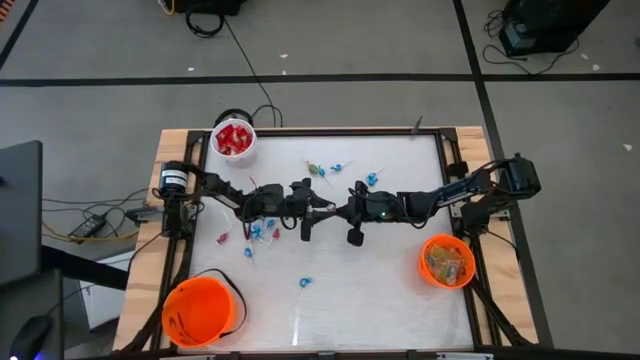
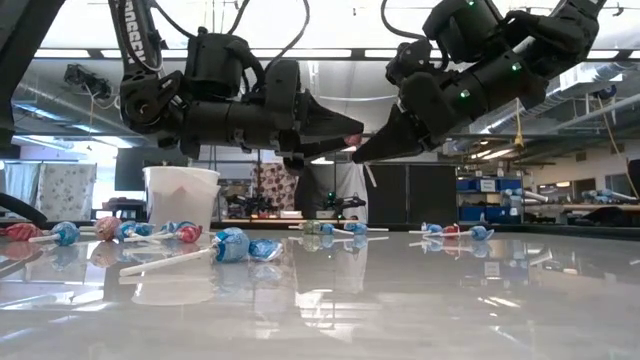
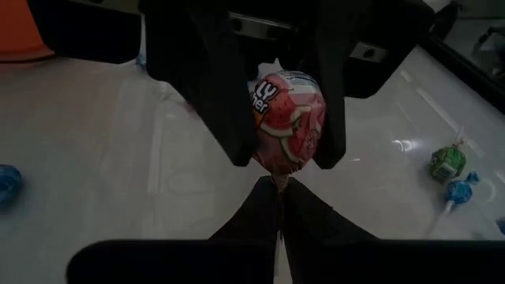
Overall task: Sort candy by brand, put in halloween buckets
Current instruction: Put the red sucker into the left orange bucket
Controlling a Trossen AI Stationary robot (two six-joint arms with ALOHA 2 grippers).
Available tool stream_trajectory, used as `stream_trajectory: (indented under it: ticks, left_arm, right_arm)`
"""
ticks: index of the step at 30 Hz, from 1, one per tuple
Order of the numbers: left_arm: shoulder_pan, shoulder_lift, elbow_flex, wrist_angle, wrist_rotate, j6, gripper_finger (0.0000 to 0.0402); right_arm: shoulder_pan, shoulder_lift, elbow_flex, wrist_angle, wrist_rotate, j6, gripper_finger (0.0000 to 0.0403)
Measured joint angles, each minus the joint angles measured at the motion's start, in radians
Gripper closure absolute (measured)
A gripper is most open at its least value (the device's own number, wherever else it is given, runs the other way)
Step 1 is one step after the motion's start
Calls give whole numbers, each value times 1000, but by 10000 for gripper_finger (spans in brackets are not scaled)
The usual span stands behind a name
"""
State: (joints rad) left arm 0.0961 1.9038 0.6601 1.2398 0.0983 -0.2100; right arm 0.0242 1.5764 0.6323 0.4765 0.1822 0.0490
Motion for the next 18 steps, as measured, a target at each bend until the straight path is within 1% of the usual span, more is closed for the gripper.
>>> stream_trajectory:
  ticks: [3, 6, 9, 12, 14, 15, 18]
  left_arm:
    - [0, 0, 0, 4, 0, -1, 276]
    - [-1, 0, 0, 4, 6, -7, 285]
    - [0, -1, 0, 4, 45, -10, 285]
    - [1, -28, 0, -29, 64, -28, 281]
    - [6, -72, 0, -110, 67, -42, 280]
    - [7, -105, 0, -177, 71, -41, 280]
    - [3, -214, 0, -449, 93, -3, 279]
  right_arm:
    - [0, 0, 0, 1, -9, 4, 385]
    - [0, 0, 0, 6, -16, 11, 374]
    - [5, 0, 0, 7, -7, 11, 352]
    - [7, -12, 1, -16, 35, 50, 325]
    - [7, -38, 3, -70, 63, 100, 309]
    - [7, -53, 3, -112, 70, 124, 303]
    - [4, -106, 0, -281, 100, 173, 287]
